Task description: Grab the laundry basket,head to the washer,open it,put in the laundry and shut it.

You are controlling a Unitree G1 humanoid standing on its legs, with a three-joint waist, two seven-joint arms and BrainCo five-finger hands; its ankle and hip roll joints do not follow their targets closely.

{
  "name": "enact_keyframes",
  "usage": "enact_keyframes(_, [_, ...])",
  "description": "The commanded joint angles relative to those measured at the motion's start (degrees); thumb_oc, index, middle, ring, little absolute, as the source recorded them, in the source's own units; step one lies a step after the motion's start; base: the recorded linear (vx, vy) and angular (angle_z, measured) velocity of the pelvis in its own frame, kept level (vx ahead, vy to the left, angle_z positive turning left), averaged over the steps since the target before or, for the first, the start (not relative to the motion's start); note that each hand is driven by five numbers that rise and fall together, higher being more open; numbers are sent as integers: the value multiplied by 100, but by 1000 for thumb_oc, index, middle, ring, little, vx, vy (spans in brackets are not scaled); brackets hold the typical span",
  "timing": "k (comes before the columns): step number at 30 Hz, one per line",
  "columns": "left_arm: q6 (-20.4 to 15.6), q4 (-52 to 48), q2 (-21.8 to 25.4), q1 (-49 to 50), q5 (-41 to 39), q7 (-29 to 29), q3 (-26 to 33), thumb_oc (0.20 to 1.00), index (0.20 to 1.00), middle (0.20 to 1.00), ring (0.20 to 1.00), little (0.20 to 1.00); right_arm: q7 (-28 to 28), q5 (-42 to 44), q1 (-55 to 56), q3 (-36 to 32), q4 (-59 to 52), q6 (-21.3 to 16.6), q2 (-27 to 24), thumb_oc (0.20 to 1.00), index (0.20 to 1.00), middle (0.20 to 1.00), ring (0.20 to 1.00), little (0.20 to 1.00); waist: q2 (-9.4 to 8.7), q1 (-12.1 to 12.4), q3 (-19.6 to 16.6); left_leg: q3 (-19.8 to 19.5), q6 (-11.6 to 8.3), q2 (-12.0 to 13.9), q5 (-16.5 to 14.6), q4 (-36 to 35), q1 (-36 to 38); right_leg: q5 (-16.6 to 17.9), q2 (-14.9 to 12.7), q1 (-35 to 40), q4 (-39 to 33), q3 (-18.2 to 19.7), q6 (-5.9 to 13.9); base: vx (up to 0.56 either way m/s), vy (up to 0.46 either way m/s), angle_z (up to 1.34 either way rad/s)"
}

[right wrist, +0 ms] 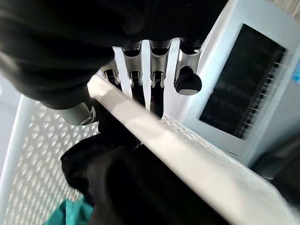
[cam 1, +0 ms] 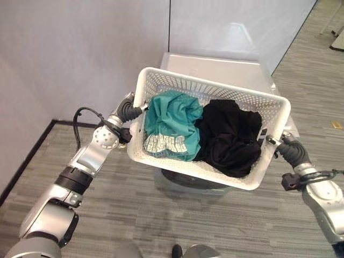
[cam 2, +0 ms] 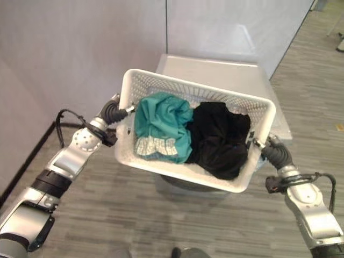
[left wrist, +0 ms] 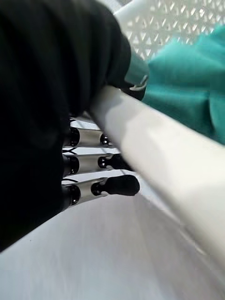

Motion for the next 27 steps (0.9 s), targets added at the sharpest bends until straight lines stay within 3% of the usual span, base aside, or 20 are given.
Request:
enact_keyframes(1, [-64,609,459,-820,-108,445,541,200,200,200,200,200,-58,440,-219,-711,-181,-777,-354,200,200,200,200,200,253,-13,-76,197,-129,294,537,-1689,758,-303,-44,-409,-283,61,384,142,113,-24])
enact_keyframes(4, [-89,764,425,-1196,-81,386,195,200,200,200,200,200,-189,453,-396,-844,-12,-834,-585,200,200,200,200,200,280,22,-149,350,-226,61,565,-3285,822,-412,-171,-216,-393,-40,543,213,166,-64])
enact_keyframes(5, [-97,864,354,-1337,-68,384,73,200,200,200,200,200,-261,426,-479,-858,139,-845,-676,200,200,200,200,200,267,0,-131,633,-247,63,623,-3150,722,-440,-209,-164,-392,-107,540,147,104,-73])
enact_keyframes(6, [-97,864,354,-1337,-68,384,73,200,200,200,200,200,-261,426,-479,-858,139,-845,-676,200,200,200,200,200,267,0,-131,633,-247,63,623,-3150,722,-440,-209,-164,-392,-107,540,119,65,3])
enact_keyframes(7, [-104,983,211,-1554,-46,374,-111,200,200,200,200,200,-347,448,-581,-820,334,-815,-779,200,200,200,200,200,256,-82,-150,1077,-320,150,540,-2877,670,-513,-250,-92,-378,-206,545,91,97,31])
enact_keyframes(8, [-100,1153,118,-1837,-43,352,-322,200,200,200,200,200,-388,465,-758,-763,532,-786,-947,200,200,200,200,200,280,-72,-142,1570,-221,285,441,-2960,789,-535,-260,-141,-339,-277,564,226,218,56])
enact_keyframes(9, [-74,1198,132,-2016,-21,364,-415,200,200,200,200,200,-430,424,-973,-678,681,-733,-1154,200,200,200,200,200,346,14,-251,1510,-168,146,119,-3305,1043,-673,-255,-85,-339,-229,671,176,264,61])
enact_keyframes(11, [-119,1154,188,-2189,-61,367,-615,200,200,200,200,200,-410,295,-1256,-448,940,-672,-1264,200,200,200,200,200,387,160,-305,977,34,-229,180,-3825,1298,-651,-348,-249,203,-287,775,259,277,36])
enact_keyframes(12, [-95,1131,199,-2279,-83,346,-773,200,200,200,200,200,-351,158,-1506,-223,1173,-559,-1272,200,200,200,200,200,400,195,-258,769,217,-394,31,-4017,1642,-595,-378,-524,1191,-250,993,275,254,12])
enact_keyframes(13, [-45,1167,180,-2348,-73,336,-809,200,200,200,200,200,-377,85,-1678,-144,1316,-512,-1274,200,200,200,200,200,389,168,-203,769,289,-420,30,-4094,1777,-444,-413,-827,1742,-174,1139,254,215,10])
enact_keyframes(14, [-28,1184,111,-2352,-57,320,-828,200,200,200,200,200,-384,59,-1782,-134,1456,-475,-1238,200,200,200,200,200,371,147,-174,795,309,-412,-10,-4090,1862,-288,-503,-940,1838,-173,1237,132,86,50])
enact_keyframes(18, [-21,1189,47,-2436,-120,262,-903,200,200,200,200,200,-378,6,-2141,67,1914,-410,-1339,200,200,200,200,200,488,178,-151,697,328,-298,-110,-4332,2098,-164,-898,-1342,1313,-179,1188,95,1,24])
enact_keyframes(19, [-21,1192,47,-2436,-121,261,-896,200,200,200,200,200,-377,6,-2163,85,1931,-416,-1346,200,200,200,200,200,502,170,-158,693,328,-291,-114,-4340,2096,-153,-890,-1336,1290,-186,1192,51,-41,15])
enact_keyframes(22, [-13,1248,61,-2512,-54,320,-941,200,200,200,200,200,-347,-41,-2275,84,2117,-310,-1449,200,200,200,200,200,511,129,-139,599,266,-233,-224,-4382,2233,318,-1273,-1419,610,-124,1283,102,-108,18])
enact_keyframes(27, [-15,1268,117,-2476,-5,333,-911,200,200,200,200,200,-285,-103,-1921,-236,2005,-284,-1501,200,200,200,200,200,402,120,-226,609,188,-208,-289,-4315,2283,466,-1363,-1131,242,-210,1355,136,-174,6])
